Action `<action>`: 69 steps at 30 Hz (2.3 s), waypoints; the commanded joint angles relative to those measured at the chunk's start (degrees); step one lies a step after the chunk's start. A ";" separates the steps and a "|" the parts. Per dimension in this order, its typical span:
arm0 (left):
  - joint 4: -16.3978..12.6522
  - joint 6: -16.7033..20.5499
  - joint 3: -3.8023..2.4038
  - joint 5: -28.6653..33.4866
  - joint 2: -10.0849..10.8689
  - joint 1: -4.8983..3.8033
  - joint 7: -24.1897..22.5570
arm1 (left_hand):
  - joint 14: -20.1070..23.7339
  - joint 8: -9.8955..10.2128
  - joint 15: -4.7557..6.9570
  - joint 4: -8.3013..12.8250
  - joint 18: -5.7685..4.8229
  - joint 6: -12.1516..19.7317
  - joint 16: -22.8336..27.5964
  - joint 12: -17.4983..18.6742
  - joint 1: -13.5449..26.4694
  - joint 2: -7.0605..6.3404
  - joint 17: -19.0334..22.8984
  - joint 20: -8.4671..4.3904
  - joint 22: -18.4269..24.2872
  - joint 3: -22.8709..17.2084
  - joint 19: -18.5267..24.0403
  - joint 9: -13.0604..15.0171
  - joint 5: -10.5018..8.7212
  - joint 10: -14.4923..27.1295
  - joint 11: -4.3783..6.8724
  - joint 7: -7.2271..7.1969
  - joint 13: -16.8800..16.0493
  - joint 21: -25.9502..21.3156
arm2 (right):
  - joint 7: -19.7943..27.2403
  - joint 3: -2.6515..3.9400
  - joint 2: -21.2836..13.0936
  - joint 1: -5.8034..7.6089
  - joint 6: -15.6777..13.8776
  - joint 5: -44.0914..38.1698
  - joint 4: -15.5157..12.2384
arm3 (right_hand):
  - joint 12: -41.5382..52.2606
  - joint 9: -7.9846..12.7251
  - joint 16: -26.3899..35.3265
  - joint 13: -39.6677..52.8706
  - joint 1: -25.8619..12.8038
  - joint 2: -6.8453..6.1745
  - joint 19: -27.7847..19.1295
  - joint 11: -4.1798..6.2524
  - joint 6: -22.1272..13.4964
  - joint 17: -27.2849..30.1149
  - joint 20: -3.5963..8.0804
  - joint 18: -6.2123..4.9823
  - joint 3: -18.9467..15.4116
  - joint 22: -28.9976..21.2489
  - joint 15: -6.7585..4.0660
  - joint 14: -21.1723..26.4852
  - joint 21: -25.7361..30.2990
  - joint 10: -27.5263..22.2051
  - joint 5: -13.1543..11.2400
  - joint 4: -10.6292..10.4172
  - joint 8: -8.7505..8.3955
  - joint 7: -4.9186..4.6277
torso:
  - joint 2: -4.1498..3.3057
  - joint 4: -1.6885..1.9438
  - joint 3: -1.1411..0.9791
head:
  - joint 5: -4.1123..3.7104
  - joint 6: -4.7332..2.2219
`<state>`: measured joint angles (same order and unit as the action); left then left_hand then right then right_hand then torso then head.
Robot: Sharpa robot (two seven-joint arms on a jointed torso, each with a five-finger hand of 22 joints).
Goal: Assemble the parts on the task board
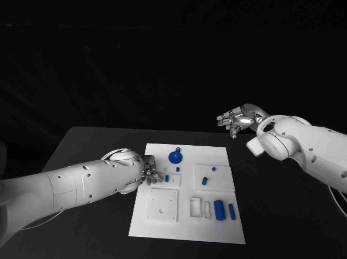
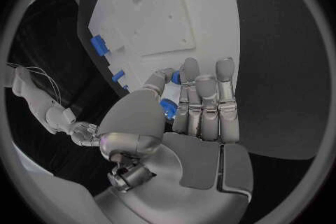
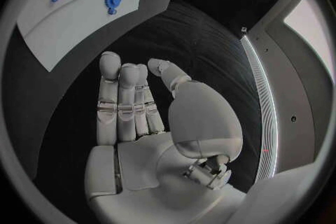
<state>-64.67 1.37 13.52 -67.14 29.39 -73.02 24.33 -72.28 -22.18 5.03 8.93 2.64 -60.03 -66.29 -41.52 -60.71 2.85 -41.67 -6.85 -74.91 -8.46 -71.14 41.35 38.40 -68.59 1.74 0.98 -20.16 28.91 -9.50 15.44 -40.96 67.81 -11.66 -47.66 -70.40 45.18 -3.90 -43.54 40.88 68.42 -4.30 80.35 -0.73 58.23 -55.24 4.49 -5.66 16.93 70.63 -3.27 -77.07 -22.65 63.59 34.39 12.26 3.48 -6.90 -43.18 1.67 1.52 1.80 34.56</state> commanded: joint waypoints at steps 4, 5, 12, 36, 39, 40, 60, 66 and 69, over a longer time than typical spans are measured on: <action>-0.16 0.78 0.23 0.25 0.24 0.50 -0.11 | 1.06 3.38 -0.28 -2.52 0.15 0.57 -0.72 -1.40 -1.10 -3.44 0.57 0.84 -0.84 3.59 -0.12 -10.00 -4.05 2.25 0.16 0.30 -0.34 -0.93 | 0.70 0.04 -0.03 -0.06 -0.02 0.04 0.02 | -0.18 0.03 0.34 0.00 -0.52 -0.17 -0.43 0.44 0.19 0.03 -0.05 -0.82 -0.65 -0.28 -0.11 -0.18 0.65 -0.13 -0.31 -0.38 0.10 -0.03 | 0.04 0.00 0.05 | -0.11 -0.02; -0.23 0.70 0.23 0.27 0.32 0.50 -0.14 | 1.18 3.30 -0.32 -2.81 0.20 0.55 -0.85 -1.57 -1.32 -3.89 0.61 0.88 -0.86 4.26 -0.13 -10.34 -5.49 2.41 0.10 0.36 -0.38 -1.00 | 0.71 0.04 -0.04 -0.08 -0.07 0.08 0.02 | -0.18 0.04 0.36 0.00 -0.56 -0.23 -0.43 0.42 0.17 0.04 -0.04 -0.82 -0.72 -0.33 -0.10 -0.18 0.72 -0.12 -0.24 -0.45 0.10 -0.06 | 0.05 -0.01 0.05 | -0.13 -0.02; -0.78 0.71 0.23 0.34 0.86 0.50 -0.12 | 2.30 0.91 -0.67 -8.08 0.52 1.47 -2.25 -2.89 -4.40 -5.41 1.91 1.29 -1.07 8.07 -0.14 -13.56 -6.73 3.45 -0.17 0.78 0.07 -1.74 | 0.77 0.04 -0.16 -0.19 -0.32 0.41 0.04 | -0.17 0.03 0.40 -0.01 -0.69 -0.22 -0.35 0.42 0.15 0.11 -0.06 -0.80 -0.99 -0.49 -0.08 -0.23 0.84 -0.08 -0.75 -0.93 0.10 -0.04 | 0.03 0.01 0.05 | -0.30 -0.02; -1.74 1.74 0.22 0.14 2.43 0.50 0.75 | 2.64 -2.35 -0.67 -10.73 0.58 2.76 -3.33 -3.75 -6.98 -6.67 3.53 1.35 -1.08 8.74 -0.27 -15.47 -7.24 3.82 -0.20 0.73 0.83 -2.02 | 0.76 0.04 -0.55 -0.46 -0.28 0.65 -0.03 | -0.16 0.03 0.40 -0.02 -0.24 -0.40 -0.23 0.44 0.14 0.16 -0.03 -0.77 -1.06 -0.74 -0.11 -0.26 1.00 -0.10 -0.77 -1.47 0.09 -0.03 | 0.02 0.05 0.01 | -0.45 -0.15; -1.79 1.87 0.21 0.29 2.41 0.50 0.54 | 2.65 -2.39 -0.66 -10.61 0.58 2.80 -3.33 -3.75 -7.16 -6.60 3.55 1.34 -1.08 8.68 -0.28 -15.49 -7.24 3.82 -0.20 0.74 0.85 -2.02 | 0.76 0.04 -0.56 -0.50 -0.27 0.65 -0.03 | -0.16 0.03 0.40 -0.02 -0.24 -0.40 -0.23 0.44 0.14 0.16 -0.03 -0.77 -1.06 -0.74 -0.11 -0.26 1.00 -0.10 -0.77 -1.47 0.09 -0.03 | 0.03 0.03 0.02 | -0.44 -0.12; -1.81 1.99 0.21 0.40 2.39 0.50 0.39 | 2.66 -2.45 -0.67 -10.62 0.56 2.84 -3.32 -3.73 -7.09 -6.60 3.59 1.33 -1.08 8.75 -0.28 -15.53 -7.29 3.83 -0.23 0.78 0.88 -2.02 | 0.76 0.04 -0.56 -0.52 -0.26 0.65 -0.03 | -0.16 0.03 0.40 -0.02 -0.24 -0.40 -0.23 0.44 0.14 0.16 -0.03 -0.77 -1.06 -0.74 -0.11 -0.26 1.00 -0.10 -0.77 -1.47 0.09 -0.03 | 0.03 0.02 0.02 | -0.39 -0.17; -2.03 3.79 0.18 2.26 2.78 0.50 -0.92 | 2.60 -2.96 -0.62 -11.95 0.55 3.02 -3.25 -3.76 -6.40 -5.13 3.82 1.30 -1.04 8.61 -0.36 -15.66 -7.51 3.76 -0.15 0.59 1.03 -2.17 | 0.73 0.04 -0.62 -0.65 -0.02 0.65 0.07 | -0.18 0.03 0.39 -0.05 -0.06 -0.42 -0.21 0.44 0.21 0.16 -0.02 -0.77 -0.78 -0.70 -0.11 -0.25 0.88 -0.09 -0.77 -1.44 0.11 -0.03 | -0.03 0.01 -0.02 | -0.36 -0.06; -2.74 4.42 0.08 3.33 3.40 0.50 -1.69 | 2.58 -3.32 -0.63 -13.02 0.53 3.18 -3.21 -3.78 -6.16 -5.43 3.92 1.31 -1.03 8.74 -0.40 -15.65 -7.54 3.79 -0.16 0.61 1.11 -2.33 | 0.70 0.04 -0.67 -0.68 0.03 0.65 0.05 | -0.20 0.03 0.39 -0.06 0.02 -0.45 -0.23 0.44 0.22 0.15 -0.02 -0.77 -0.64 -0.68 -0.11 -0.24 0.87 -0.09 -0.79 -1.37 0.10 -0.05 | 0.03 0.05 -0.01 | -0.39 0.04; -3.14 4.58 -0.02 3.78 3.65 0.49 -2.00 | 2.60 -3.42 -0.63 -13.42 0.52 3.30 -3.18 -3.80 -6.47 -5.27 3.97 1.30 -1.04 8.52 -0.45 -15.73 -7.20 3.84 -0.17 0.61 1.15 -2.44 | 0.70 0.04 -0.67 -0.71 0.07 0.65 0.07 | -0.20 0.03 0.39 -0.06 0.02 -0.45 -0.23 0.44 0.22 0.15 -0.02 -0.77 -0.64 -0.68 -0.11 -0.24 0.87 -0.09 -0.79 -1.37 0.10 -0.05 | 0.05 0.06 0.00 | -0.36 0.05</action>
<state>-67.59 5.07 13.47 -64.52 33.01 -72.70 23.08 -70.09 -25.31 4.38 -4.06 2.66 -57.20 -69.40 -45.08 -67.09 -2.70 -37.76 -5.83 -74.92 0.06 -71.55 25.68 31.02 -65.18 1.64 1.60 -19.06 26.67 -9.35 15.44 -41.61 67.16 -12.00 -46.98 -70.32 45.18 -3.90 -43.33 40.88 68.19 -4.53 80.35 -0.74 58.23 -55.17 4.49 -5.65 15.99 69.98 -3.27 -77.07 -21.86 63.60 33.73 10.98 3.48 -6.89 -43.19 1.69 1.51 1.42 34.58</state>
